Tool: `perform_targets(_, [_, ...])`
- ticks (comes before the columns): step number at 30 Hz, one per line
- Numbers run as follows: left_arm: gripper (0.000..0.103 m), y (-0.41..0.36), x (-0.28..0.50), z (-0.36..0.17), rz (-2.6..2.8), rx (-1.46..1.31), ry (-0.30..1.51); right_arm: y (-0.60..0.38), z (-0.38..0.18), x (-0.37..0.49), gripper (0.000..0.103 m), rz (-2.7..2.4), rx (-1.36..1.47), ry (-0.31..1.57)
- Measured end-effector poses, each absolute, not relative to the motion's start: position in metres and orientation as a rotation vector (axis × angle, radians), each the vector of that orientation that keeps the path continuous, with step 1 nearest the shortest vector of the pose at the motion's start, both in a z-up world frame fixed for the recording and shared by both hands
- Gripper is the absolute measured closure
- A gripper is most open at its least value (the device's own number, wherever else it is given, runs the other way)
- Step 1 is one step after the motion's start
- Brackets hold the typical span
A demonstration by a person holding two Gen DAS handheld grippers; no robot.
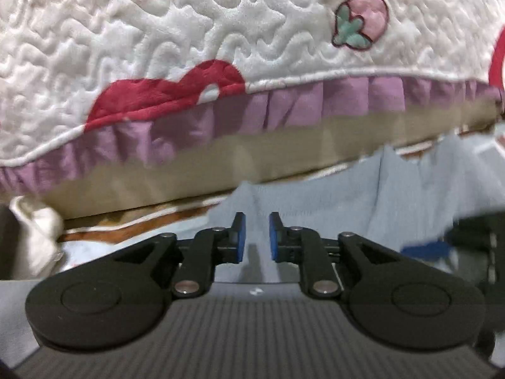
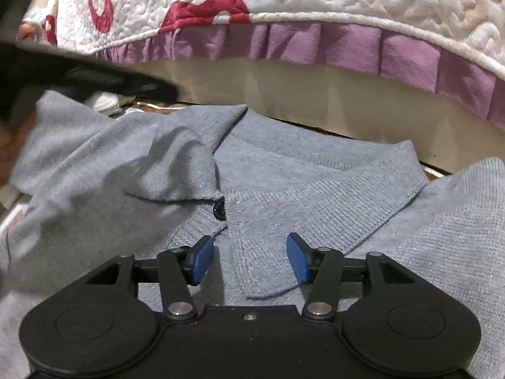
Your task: Fold clothes
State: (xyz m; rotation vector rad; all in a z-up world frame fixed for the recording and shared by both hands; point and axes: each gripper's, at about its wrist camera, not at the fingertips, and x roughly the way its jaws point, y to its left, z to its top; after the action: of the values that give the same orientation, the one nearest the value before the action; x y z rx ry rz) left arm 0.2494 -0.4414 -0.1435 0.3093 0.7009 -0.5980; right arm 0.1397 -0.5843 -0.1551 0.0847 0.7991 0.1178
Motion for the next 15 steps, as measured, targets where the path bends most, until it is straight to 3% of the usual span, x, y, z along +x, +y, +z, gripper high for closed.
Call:
perform_targets(2, [0.075,-0.447,0.262,-0.158,-0.583,0.292,0.735,-0.579,-0.155,0.139,0.046,0.119,0.037,0.801])
perform_targets(8, [0.075,-0.419,0.281,-0.197,-0.450,0.086,0.924,-0.581,-0.153,0.138,0.046,0.130,0.026,0.812])
perform_targets(13, [0.069,-0.432,0.272,-0.199,-0.491,0.170,0.895,-0.580,-0.152,0.139,0.046,0.131,0.024,0.819])
perform_targets(15, [0.061,-0.439,0.267,-0.200,-0.520,0.201,0.871,-0.580,-0.153,0.139,0.045,0.127,0.032,0.819])
